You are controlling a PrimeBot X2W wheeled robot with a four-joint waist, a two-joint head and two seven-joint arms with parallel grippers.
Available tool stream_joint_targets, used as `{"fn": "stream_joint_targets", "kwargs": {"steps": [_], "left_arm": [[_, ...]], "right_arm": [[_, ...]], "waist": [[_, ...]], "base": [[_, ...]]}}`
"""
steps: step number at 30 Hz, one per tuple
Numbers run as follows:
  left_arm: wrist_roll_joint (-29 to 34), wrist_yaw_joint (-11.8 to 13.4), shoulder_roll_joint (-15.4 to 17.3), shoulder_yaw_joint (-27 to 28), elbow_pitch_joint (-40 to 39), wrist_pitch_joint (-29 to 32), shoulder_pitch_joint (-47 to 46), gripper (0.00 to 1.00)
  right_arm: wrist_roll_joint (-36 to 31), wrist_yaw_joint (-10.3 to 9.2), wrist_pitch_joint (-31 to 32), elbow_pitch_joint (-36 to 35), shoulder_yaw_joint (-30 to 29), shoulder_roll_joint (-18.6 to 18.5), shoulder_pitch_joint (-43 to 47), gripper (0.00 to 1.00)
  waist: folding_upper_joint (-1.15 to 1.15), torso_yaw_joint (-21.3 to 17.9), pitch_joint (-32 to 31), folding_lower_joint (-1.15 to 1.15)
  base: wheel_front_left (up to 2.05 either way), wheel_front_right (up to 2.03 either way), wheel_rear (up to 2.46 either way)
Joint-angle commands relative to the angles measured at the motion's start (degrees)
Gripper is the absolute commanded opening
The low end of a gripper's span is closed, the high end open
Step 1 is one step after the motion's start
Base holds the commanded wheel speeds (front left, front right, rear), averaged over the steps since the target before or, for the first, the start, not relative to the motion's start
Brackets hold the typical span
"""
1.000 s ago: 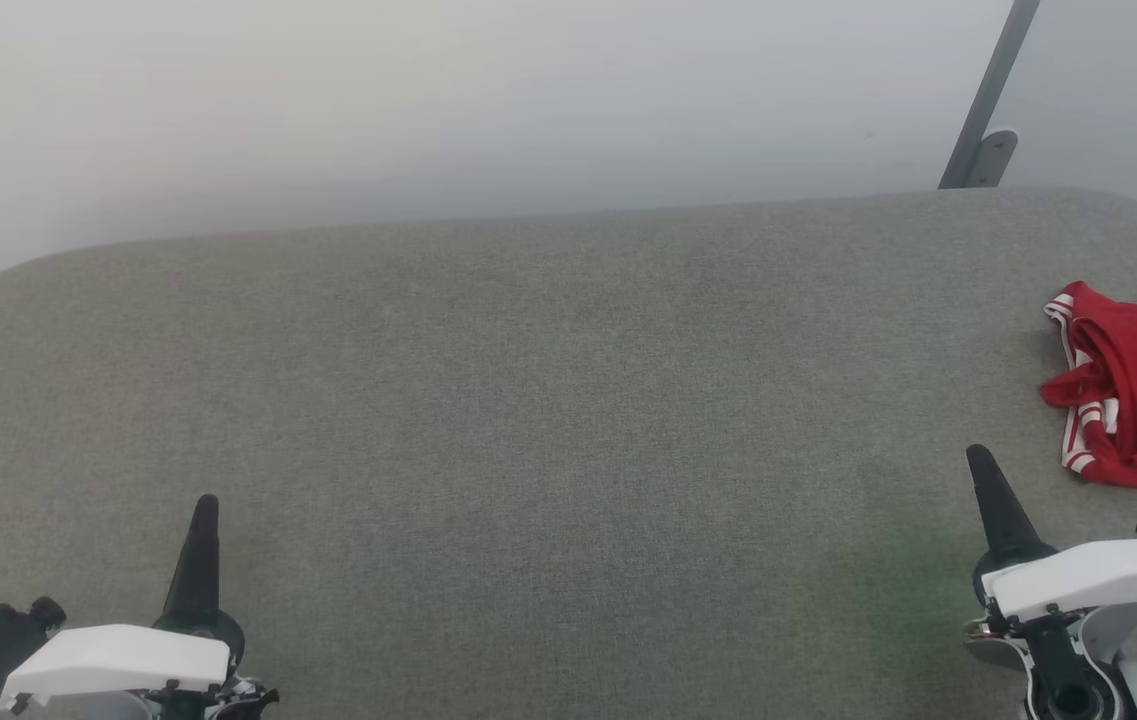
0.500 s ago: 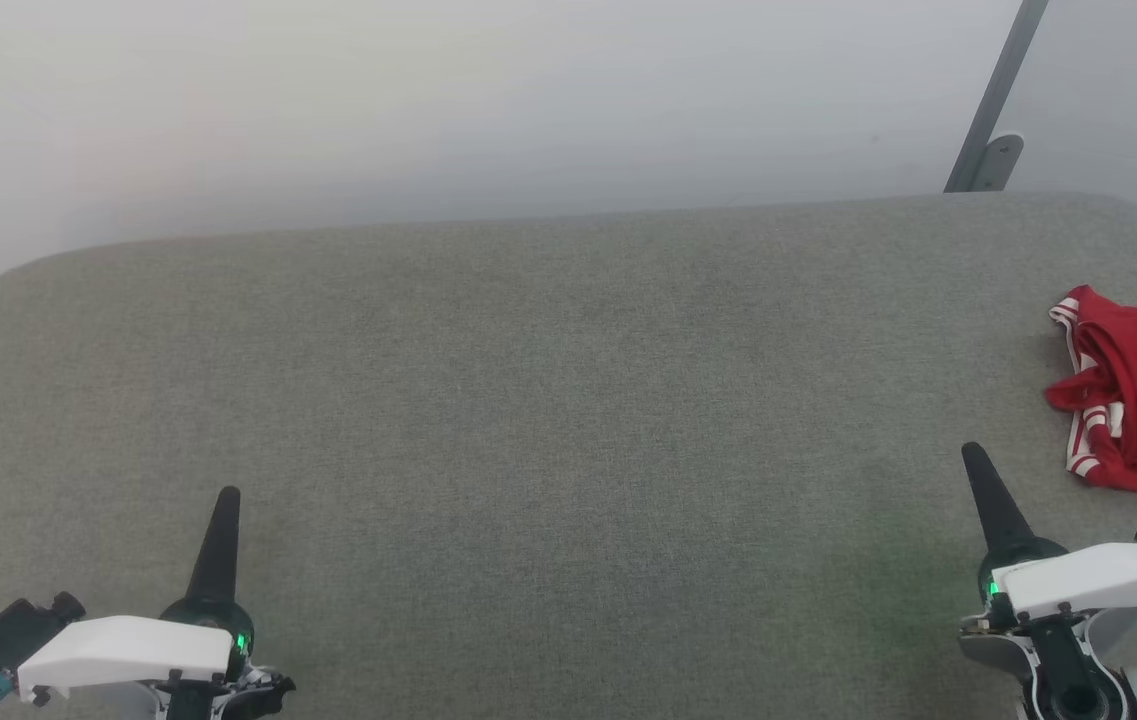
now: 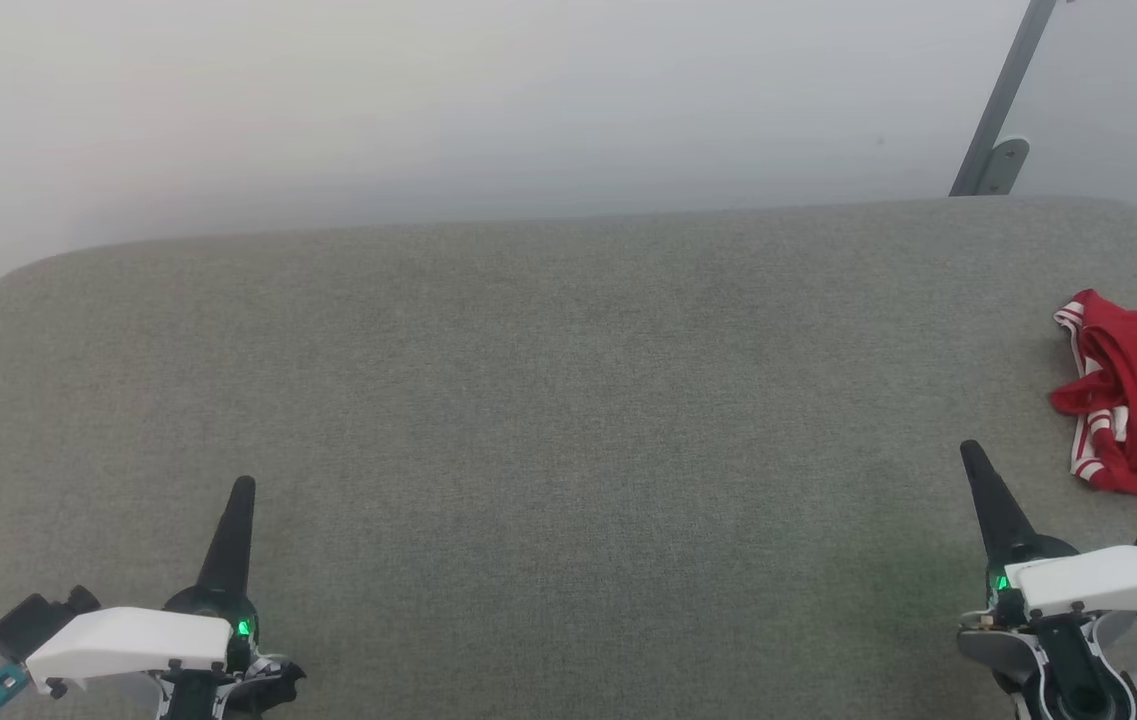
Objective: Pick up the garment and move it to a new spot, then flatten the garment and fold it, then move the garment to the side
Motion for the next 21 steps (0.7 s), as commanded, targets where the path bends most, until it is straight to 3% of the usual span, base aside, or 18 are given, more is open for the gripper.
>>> {"fn": "stream_joint_targets", "kwargs": {"steps": [1,21], "left_arm": [[-1.18,0.01,-0.08,-0.08,-0.13,0.38,-1.22,0.0],[-8.64,0.02,-1.12,-0.58,0.38,2.81,-2.13,0.0]], "right_arm": [[1.29,0.02,0.39,-0.8,-0.19,0.19,0.14,0.0],[9.46,0.02,2.29,-1.96,-1.05,1.39,0.87,0.0]], "waist": [[0.0,0.04,-0.02,0.0],[0.0,0.58,-0.28,0.0]], "base": [[0.0,0.0,0.0],[0.0,0.0,0.0]]}}
